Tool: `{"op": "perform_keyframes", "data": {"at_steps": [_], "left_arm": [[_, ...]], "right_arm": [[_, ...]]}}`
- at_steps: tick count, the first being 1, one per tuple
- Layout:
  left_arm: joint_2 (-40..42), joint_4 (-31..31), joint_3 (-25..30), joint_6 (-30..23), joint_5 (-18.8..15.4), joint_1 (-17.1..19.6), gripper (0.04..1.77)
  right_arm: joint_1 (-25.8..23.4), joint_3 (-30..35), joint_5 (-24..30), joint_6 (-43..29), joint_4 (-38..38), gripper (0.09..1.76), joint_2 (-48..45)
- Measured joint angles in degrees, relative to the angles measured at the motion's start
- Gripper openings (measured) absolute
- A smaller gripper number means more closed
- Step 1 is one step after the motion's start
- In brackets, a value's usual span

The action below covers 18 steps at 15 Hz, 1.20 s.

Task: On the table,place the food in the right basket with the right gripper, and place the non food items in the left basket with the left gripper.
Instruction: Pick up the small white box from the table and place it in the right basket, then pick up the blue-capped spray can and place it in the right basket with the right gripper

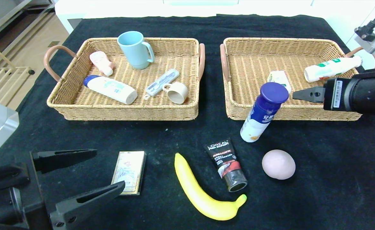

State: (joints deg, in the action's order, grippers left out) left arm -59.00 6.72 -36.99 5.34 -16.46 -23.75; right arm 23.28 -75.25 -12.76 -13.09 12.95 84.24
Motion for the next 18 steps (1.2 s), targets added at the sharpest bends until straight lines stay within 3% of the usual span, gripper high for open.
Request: {"op": "perform_keyframes", "data": {"at_steps": [8,13,18], "left_arm": [[-0.1,0.0,0.1,0.0,0.0,0.0,1.72],[-0.1,-0.1,0.1,0.0,0.0,0.0,1.72],[-0.1,-0.1,0.2,0.5,0.0,0.0,1.72]], "right_arm": [[5.3,15.8,12.1,5.1,-0.5,1.69,-10.9],[10.9,22.2,12.3,8.1,-12.0,1.7,-10.6],[12.8,22.3,9.1,9.5,-20.1,1.7,-6.2]]}}
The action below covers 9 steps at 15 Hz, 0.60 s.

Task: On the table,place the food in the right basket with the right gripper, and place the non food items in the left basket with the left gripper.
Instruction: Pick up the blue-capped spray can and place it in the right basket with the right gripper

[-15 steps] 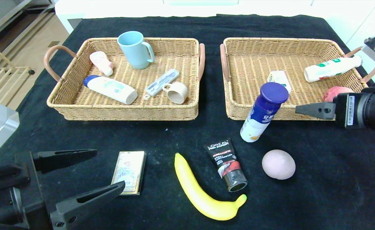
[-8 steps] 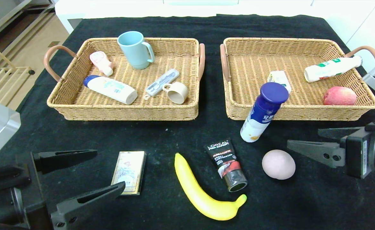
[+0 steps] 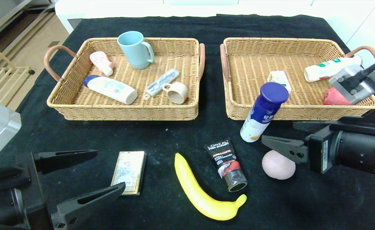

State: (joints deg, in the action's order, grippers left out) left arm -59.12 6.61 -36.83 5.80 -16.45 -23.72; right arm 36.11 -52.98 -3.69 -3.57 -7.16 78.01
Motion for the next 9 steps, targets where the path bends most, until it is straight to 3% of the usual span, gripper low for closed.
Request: {"op": "perform_keyframes", "data": {"at_steps": [3,9], "left_arm": [[0.1,0.0,0.0,0.3,0.0,0.0,1.72],[0.2,0.0,0.0,0.6,0.0,0.0,1.72]], "right_arm": [[1.0,-0.5,-2.4,0.9,-5.7,1.7,3.8],[1.3,-3.7,-5.3,1.3,-6.6,1.7,7.4]]}}
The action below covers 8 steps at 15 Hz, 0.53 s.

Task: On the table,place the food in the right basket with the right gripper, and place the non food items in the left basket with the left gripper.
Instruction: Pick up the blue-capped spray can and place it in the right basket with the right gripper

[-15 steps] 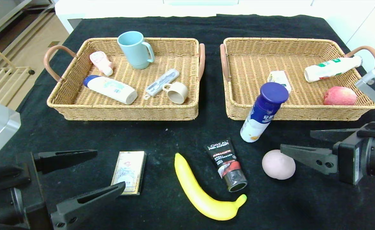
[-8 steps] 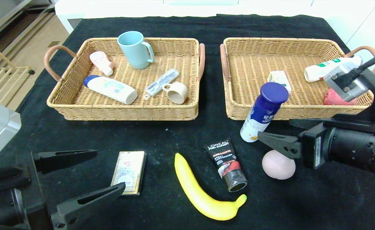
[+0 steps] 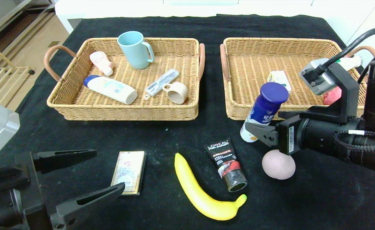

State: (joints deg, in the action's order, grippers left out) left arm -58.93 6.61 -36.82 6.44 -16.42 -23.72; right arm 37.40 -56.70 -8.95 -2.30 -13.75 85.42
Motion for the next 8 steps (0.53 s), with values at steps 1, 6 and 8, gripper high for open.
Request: {"op": "perform_keyframes", "data": {"at_steps": [1,6,8], "left_arm": [[0.0,0.0,0.0,0.0,0.0,0.0,1.72],[0.1,0.0,0.0,0.0,0.0,0.0,1.72],[0.2,0.0,0.0,0.0,0.0,0.1,1.72]], "right_arm": [[0.0,-0.8,-0.6,0.2,-1.5,1.7,0.7],[-0.4,-2.6,-2.2,0.8,-6.5,1.7,3.9],[-0.4,-2.6,-2.5,0.9,-8.1,1.7,5.0]]}}
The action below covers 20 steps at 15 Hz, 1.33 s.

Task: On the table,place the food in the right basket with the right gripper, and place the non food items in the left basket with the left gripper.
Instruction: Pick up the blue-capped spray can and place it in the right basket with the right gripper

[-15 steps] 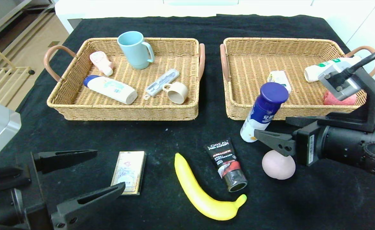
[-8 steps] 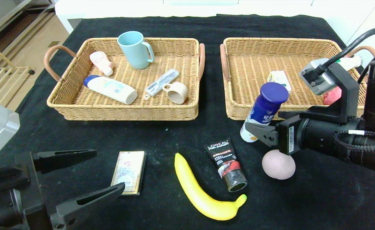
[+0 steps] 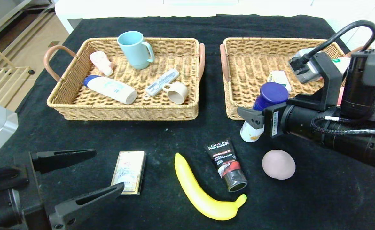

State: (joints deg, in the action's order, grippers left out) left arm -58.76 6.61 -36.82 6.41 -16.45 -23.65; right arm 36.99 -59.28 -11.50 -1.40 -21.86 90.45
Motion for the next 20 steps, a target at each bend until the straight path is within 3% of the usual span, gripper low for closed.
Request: {"op": "perform_keyframes", "data": {"at_steps": [6,9,12,20], "left_arm": [[0.0,0.0,0.0,0.0,0.0,0.0,1.72],[0.0,0.0,0.0,0.0,0.0,0.0,1.72],[0.0,0.0,0.0,0.0,0.0,0.0,1.72],[0.1,0.1,-0.1,0.0,0.0,0.1,1.72]], "right_arm": [[-0.6,-0.4,-0.8,0.4,-0.7,1.7,1.4],[-0.7,-0.5,-0.8,0.4,-0.6,1.2,1.6],[-0.9,-0.6,-0.8,0.4,-0.7,0.89,1.6],[-1.2,-0.5,-0.7,0.4,-0.7,0.84,2.0]]}}
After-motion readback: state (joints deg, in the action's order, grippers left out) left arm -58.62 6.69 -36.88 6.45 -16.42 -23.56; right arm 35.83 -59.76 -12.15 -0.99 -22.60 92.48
